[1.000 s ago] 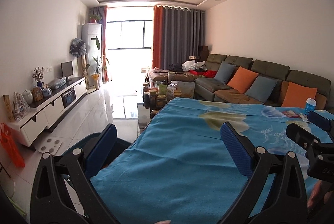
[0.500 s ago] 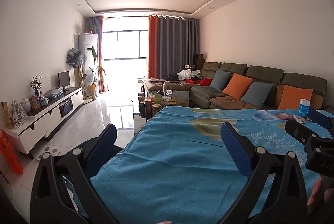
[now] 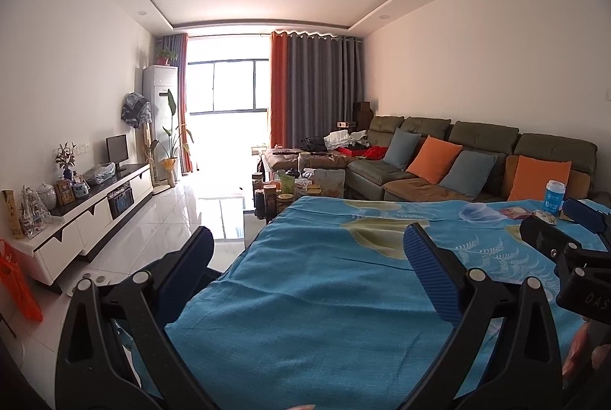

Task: Collect trash

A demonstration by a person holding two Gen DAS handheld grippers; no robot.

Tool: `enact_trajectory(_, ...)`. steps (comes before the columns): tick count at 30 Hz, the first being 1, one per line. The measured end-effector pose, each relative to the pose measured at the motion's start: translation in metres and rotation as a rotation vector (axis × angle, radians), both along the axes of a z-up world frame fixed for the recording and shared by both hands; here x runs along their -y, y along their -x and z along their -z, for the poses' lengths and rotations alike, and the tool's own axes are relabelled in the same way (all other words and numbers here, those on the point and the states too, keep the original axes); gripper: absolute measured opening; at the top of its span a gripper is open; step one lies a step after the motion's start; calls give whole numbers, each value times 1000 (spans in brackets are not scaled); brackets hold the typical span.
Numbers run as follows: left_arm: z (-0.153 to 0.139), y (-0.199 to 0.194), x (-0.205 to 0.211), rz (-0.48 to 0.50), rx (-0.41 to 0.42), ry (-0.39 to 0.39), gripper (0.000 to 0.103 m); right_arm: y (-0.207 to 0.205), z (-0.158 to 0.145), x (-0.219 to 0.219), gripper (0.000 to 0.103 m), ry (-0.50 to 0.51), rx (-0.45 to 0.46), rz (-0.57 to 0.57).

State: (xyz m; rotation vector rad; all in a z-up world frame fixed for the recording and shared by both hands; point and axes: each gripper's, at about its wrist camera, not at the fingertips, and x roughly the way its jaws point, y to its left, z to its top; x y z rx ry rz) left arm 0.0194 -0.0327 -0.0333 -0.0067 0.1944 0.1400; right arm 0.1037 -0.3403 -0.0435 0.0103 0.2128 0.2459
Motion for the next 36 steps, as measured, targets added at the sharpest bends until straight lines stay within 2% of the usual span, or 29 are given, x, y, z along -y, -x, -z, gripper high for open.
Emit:
enact_trajectory(25,0,3,3,-5,2,-18,98,2,0,0,96,-11,-3,6)
enact_trajectory(36,0,-1,2,12,-4,1,98,3,-1,1,96,-17,-3,6)
